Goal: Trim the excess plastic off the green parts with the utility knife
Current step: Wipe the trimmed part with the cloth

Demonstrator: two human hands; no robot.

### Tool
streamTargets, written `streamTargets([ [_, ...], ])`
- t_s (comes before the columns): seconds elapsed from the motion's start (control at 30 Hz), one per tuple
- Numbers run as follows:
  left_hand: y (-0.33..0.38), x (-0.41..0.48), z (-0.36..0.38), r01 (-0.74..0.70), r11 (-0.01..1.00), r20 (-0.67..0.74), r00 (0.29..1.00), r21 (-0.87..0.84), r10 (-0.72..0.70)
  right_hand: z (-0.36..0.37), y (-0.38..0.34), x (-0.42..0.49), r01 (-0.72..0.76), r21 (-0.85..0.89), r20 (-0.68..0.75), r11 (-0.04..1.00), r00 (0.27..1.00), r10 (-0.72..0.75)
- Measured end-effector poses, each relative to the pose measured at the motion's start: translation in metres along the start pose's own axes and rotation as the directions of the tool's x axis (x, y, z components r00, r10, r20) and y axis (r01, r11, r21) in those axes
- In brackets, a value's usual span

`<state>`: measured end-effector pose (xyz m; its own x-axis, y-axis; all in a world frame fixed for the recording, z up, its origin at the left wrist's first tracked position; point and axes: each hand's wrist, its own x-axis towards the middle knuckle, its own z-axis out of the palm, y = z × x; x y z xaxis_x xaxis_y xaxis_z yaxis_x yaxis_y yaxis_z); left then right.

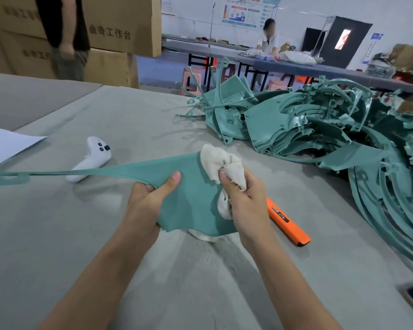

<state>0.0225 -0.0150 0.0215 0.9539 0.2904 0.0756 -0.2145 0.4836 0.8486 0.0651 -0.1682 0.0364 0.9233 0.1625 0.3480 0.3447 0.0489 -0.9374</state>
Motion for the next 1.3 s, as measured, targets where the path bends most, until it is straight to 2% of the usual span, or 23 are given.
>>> streamTargets([
  [0.13, 0.004, 0.0, -0.003, 0.045, 0.999, -0.01, 0.999, -0.018, -0.045, -0.01, -0.006, 0.004, -0.039, -0.067, 0.135, 0.997, 0.99, 0.048],
  [0.27, 0.002, -0.001, 0.0, 0.11, 0.994, 0.047, 0.993, -0.016, -0.109, -0.032, -0.015, 0.011, -0.153, -0.144, 0.215, 0.978, 0.959, 0.182],
  [0.3, 0.002, -0.001, 0.0, 0.133, 0.991, 0.082, 0.988, -0.003, -0.133, -0.035, -0.017, 0.012, -0.181, -0.111, 0.164, 0.977, 0.966, 0.198],
  [0.33, 0.003, -0.001, 0.001, 0.153, 0.988, 0.118, 0.981, 0.016, -0.154, -0.037, -0.018, 0.014, -0.205, -0.024, 0.043, 0.979, 0.978, 0.205],
  [0.37, 0.003, -0.002, 0.0, 0.169, 0.985, 0.149, 0.974, 0.033, -0.172, -0.041, -0.017, 0.017, -0.209, 0.097, -0.128, 0.973, 0.967, 0.221],
  [0.4, 0.004, -0.002, 0.0, 0.177, 0.983, 0.163, 0.97, 0.044, -0.182, -0.046, -0.016, 0.02, -0.183, 0.199, -0.304, 0.963, 0.923, 0.238],
  [0.43, 0.004, -0.002, -0.001, 0.182, 0.982, 0.166, 0.968, 0.045, -0.187, -0.052, -0.017, 0.023, -0.139, 0.23, -0.44, 0.963, 0.868, 0.231],
  [0.47, 0.005, -0.001, -0.002, 0.18, 0.983, 0.162, 0.969, 0.042, -0.185, -0.057, -0.018, 0.025, -0.118, 0.195, -0.514, 0.974, 0.833, 0.204],
  [0.5, 0.005, -0.001, -0.003, 0.177, 0.983, 0.155, 0.971, 0.041, -0.182, -0.061, -0.017, 0.025, -0.12, 0.123, -0.53, 0.985, 0.831, 0.168],
  [0.57, 0.004, 0.0, -0.002, 0.17, 0.984, 0.132, 0.976, 0.052, -0.175, -0.057, -0.015, 0.022, -0.152, -0.016, -0.42, 0.988, 0.898, 0.131],
  [0.6, 0.003, 0.0, -0.002, 0.156, 0.986, 0.112, 0.98, 0.067, -0.162, -0.052, -0.016, 0.02, -0.173, -0.016, -0.317, 0.985, 0.935, 0.159],
  [0.63, 0.002, 0.001, -0.001, 0.131, 0.987, 0.09, 0.986, 0.093, -0.139, -0.045, -0.017, 0.018, -0.208, 0.044, -0.181, 0.977, 0.96, 0.213],
  [0.7, 0.0, 0.002, -0.001, 0.06, 0.985, 0.054, 0.996, 0.161, -0.069, -0.031, -0.019, 0.015, -0.354, 0.277, 0.115, 0.893, 0.935, 0.335],
  [0.77, 0.0, 0.002, -0.001, 0.0, 0.981, 0.032, 0.999, 0.196, -0.006, -0.025, -0.018, 0.013, -0.414, 0.403, 0.226, 0.816, 0.909, 0.35],
  [0.8, 0.0, 0.002, -0.002, -0.021, 0.979, 0.025, 1.0, 0.205, 0.016, -0.023, -0.017, 0.013, -0.392, 0.389, 0.228, 0.834, 0.918, 0.325],
  [0.9, 0.0, 0.002, -0.001, -0.053, 0.978, 0.03, 0.998, 0.202, 0.048, -0.018, -0.008, 0.009, -0.264, 0.183, 0.177, 0.947, 0.956, 0.233],
  [1.0, 0.003, 0.003, -0.002, -0.032, 0.993, -0.027, 0.999, 0.111, 0.035, -0.019, -0.001, 0.007, -0.246, 0.04, 0.219, 0.968, 0.948, 0.232],
  [1.1, 0.009, 0.007, -0.007, -0.043, 0.999, -0.108, 0.993, 0.023, 0.045, -0.021, 0.002, 0.008, -0.28, -0.116, 0.281, 0.953, 0.911, 0.302],
  [1.17, 0.01, 0.007, -0.007, -0.034, 0.998, -0.069, 0.997, 0.044, 0.037, -0.021, -0.001, 0.008, -0.275, -0.054, 0.246, 0.96, 0.928, 0.28],
  [1.3, 0.001, 0.003, 0.0, -0.011, 0.978, 0.099, 0.995, 0.21, -0.01, -0.022, -0.004, 0.011, -0.164, 0.119, 0.086, 0.979, 0.984, 0.154],
])
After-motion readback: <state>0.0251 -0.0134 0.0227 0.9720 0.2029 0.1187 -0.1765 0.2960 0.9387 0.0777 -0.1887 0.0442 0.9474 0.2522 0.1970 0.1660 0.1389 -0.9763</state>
